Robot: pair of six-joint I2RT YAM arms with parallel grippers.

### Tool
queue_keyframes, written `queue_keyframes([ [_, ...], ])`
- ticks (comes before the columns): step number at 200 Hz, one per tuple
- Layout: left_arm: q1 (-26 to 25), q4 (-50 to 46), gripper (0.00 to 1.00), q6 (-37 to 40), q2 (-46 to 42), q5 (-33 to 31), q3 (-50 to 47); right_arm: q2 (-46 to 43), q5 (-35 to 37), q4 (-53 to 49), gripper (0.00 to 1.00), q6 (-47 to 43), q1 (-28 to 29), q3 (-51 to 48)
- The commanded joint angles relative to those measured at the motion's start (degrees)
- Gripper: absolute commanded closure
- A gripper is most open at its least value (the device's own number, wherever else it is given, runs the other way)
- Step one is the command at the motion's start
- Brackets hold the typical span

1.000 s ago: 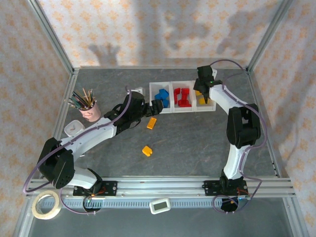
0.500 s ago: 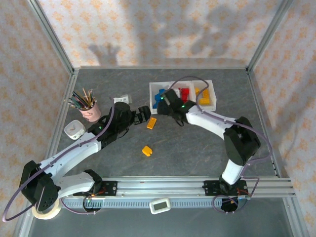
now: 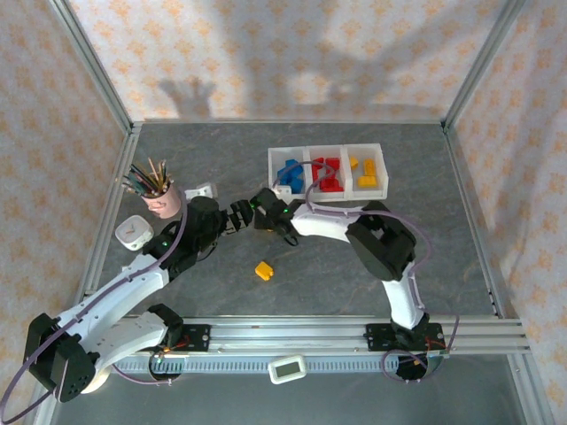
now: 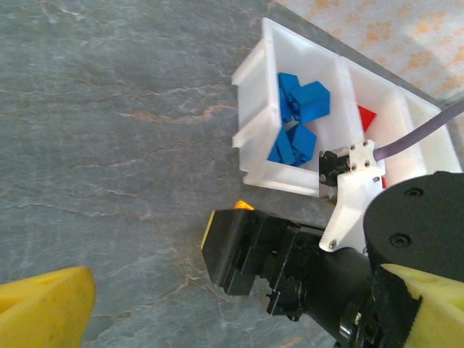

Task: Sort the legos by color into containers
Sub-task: Pick up the lego from the center of the table, then place the lego in the container.

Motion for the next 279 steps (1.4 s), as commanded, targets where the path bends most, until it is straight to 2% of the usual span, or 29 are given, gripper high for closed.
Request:
queue_keyframes([
  [1,0.91,-1.31,0.01,-0.50,-0.82,-0.84,-0.95,2.44,2.88,-0.52,0.15,2.12,0.81,2.83],
  [26,1.25,-1.51,0.01,-0.36,-0.92,-0.75,-1.13,2.96,2.70,-0.77,0.25,1.99,1.22,2.35],
  [51,1.60,-1.31,0.01,-0.36,-0.70,-0.21,-1.29,2.32,2.63,-0.96,0.41,1.83,1.23,0.73],
  [89,1.76,-1.31,0.01,-0.38,-0.68,0.04,-0.64,-1.15,1.93,1.06,0.64,1.46,1.31,-3.20],
  [107,1.72,-1.43,0.01,-0.46,-0.60,0.31,-0.12,-3.88,2.09,1.35,0.71,1.13,1.31,-4.50],
  [158,1.69,-0.23,0.01,-0.86,0.09,3.52,1.89,-18.83,5.24,0.65,0.75,-0.80,-1.63,-11.81],
  [183,1.31,1.47,0.01,-0.74,2.56,5.70,3.48,-26.52,7.72,-0.87,0.74,-3.11,-7.58,-15.09],
  [209,0.01,3.57,0.01,0.02,6.26,7.12,5.69,-31.20,6.66,-0.07,0.73,-7.21,-18.14,-15.74],
  [242,-2.39,5.26,0.01,0.85,12.30,7.77,9.83,-26.32,3.98,0.42,0.72,-13.33,-30.38,-10.13],
  [279,-3.30,7.82,0.01,0.58,17.04,7.97,13.14,-14.23,1.42,0.29,0.70,-17.38,-36.32,-0.71],
])
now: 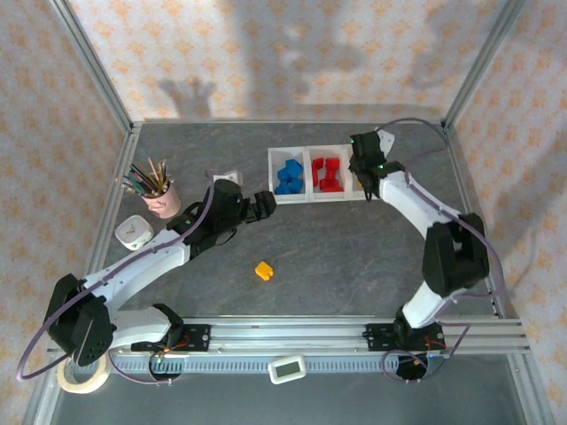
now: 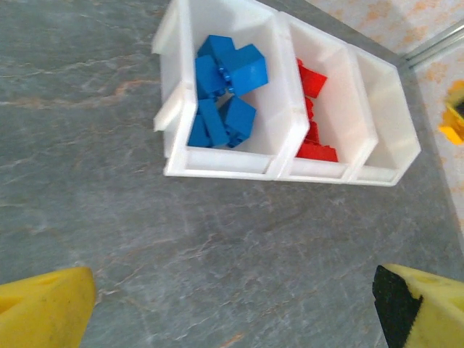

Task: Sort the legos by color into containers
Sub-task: Place the lego in the container, then pick up the lego from the bottom-center of the table.

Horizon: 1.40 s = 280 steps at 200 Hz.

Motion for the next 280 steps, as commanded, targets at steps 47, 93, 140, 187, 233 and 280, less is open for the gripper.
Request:
queue_keyframes([
  [47,-0.44,2.80,0.01,1.06,3.42,-0.27,4.89,13.00,-3.72,-4.04,0.41,-6.68,-3.73,14.15],
  [93,-0.22,-0.75,0.01,1.54,-1.70,-4.58,2.10,2.46,-12.12,-1.77,0.32,-3.41,2.21,2.70],
  [140,0.21,-9.27,0.01,-0.95,-12.95,-9.82,-4.33,-6.84,-17.36,-0.66,0.27,-4.62,18.15,-10.49],
  [187,0.76,-19.95,0.01,-4.20,-23.00,-13.08,-8.09,-6.81,-17.47,-0.48,0.22,-5.52,35.76,-14.71],
  [233,0.98,-27.53,0.01,-7.78,-30.20,-15.75,-10.28,0.10,-17.17,2.57,0.18,-4.75,46.13,-14.19],
  [280,1.46,-29.57,0.01,-9.01,-33.05,-16.41,-11.39,7.28,-13.67,2.06,0.31,-5.06,48.92,-11.13],
])
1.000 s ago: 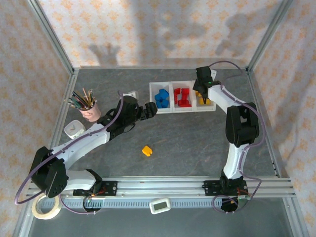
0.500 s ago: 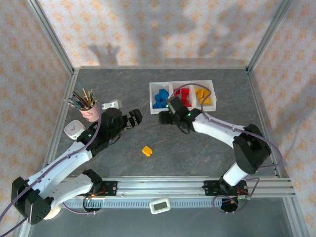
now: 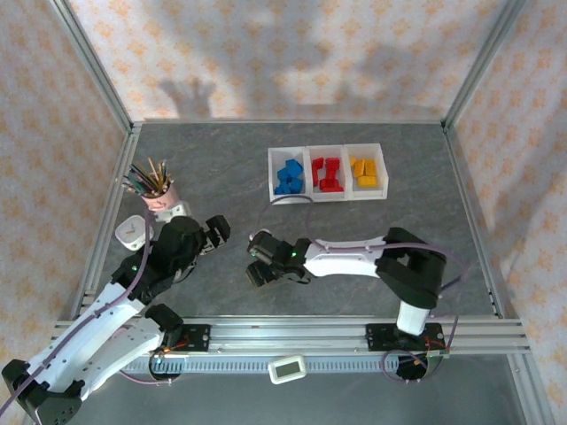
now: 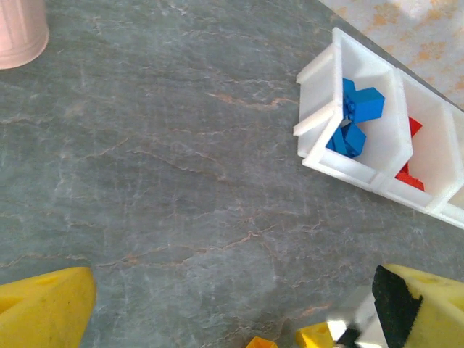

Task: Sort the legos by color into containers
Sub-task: Pick up the lego from the bottom-center of the table, then place the lego in the container.

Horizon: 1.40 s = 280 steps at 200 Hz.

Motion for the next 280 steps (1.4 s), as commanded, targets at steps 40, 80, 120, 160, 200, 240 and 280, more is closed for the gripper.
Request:
queue_keyframes([
  [40,0.70,-0.40,0.01,-1.19,0.12,0.39,-1.35,-0.11,6.47,0.13,0.67,-0.35,0.31,2.01],
  [80,0.83,6.35,0.01,0.54,3.75,3.86,-0.61,-9.14,8.99,-1.47,0.78,2.28,-6.14,1.53],
  [120,0.76,15.65,0.01,3.49,12.69,7.84,2.02,-16.25,13.64,-3.22,0.75,3.89,-24.58,2.64],
  [160,0.91,24.85,0.01,5.35,23.30,10.27,6.51,-11.21,14.78,-1.10,0.74,1.80,-42.85,8.11],
  [200,1.28,28.57,0.01,7.04,30.94,10.66,10.68,0.27,13.61,-0.08,0.71,-0.70,-51.48,17.88],
  [240,4.75,28.50,0.01,9.72,33.68,7.78,12.37,4.48,13.91,-1.45,0.28,-2.77,-52.52,23.62],
  [280,15.92,29.63,0.01,19.02,33.34,-4.37,8.87,-10.45,24.57,9.83,0.00,-0.80,-54.66,4.79],
])
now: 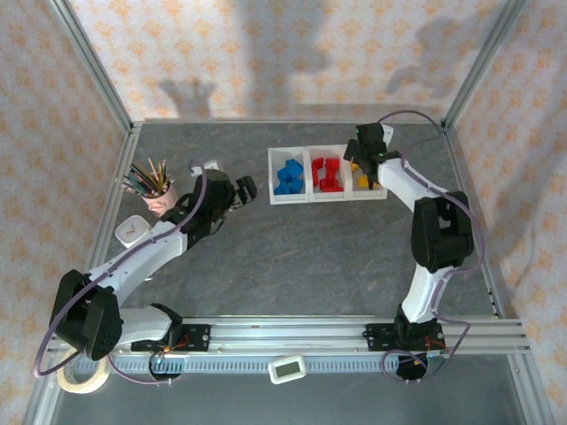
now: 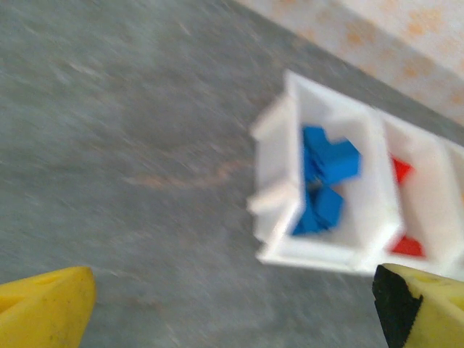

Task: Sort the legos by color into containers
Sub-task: Place the lego in the container, then reset both arms

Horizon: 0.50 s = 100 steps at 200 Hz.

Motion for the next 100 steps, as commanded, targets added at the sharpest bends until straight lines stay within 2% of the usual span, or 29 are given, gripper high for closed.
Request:
queue_keyframes([
  [1,6.62,2.38,0.01,7.39,-0.21,-10.04,-1.67,-10.94,10.10,7.91,0.00,0.92,-1.58,-11.28],
  [16,10.28,5.73,0.01,12.40,-1.47,-15.57,-5.15,-17.95,17.66,17.99,0.00,-0.54,-1.55,-23.97],
  [26,11.91,9.79,0.01,15.41,-2.69,-21.11,-9.10,-21.04,19.32,26.57,0.00,-3.08,-1.64,-32.55],
  [46,16.06,20.16,0.01,18.62,-5.10,-22.11,-17.66,-22.03,20.44,40.60,0.00,-7.32,-1.64,-43.81],
  [68,16.75,41.33,0.01,24.82,-5.11,-23.33,-29.56,-19.07,15.80,55.41,0.00,-11.53,-1.68,-51.22],
  [79,16.81,49.18,0.01,26.68,-3.52,-23.53,-32.97,-18.77,13.39,56.67,0.00,-12.79,-1.79,-51.09],
  [92,16.97,59.19,0.01,29.27,-0.20,-22.00,-35.82,-18.45,10.13,65.32,0.00,-17.11,-2.34,-53.88],
  [100,17.01,58.44,0.01,29.77,1.14,-21.00,-34.75,-18.17,8.76,70.55,0.00,-18.62,-2.88,-55.60],
])
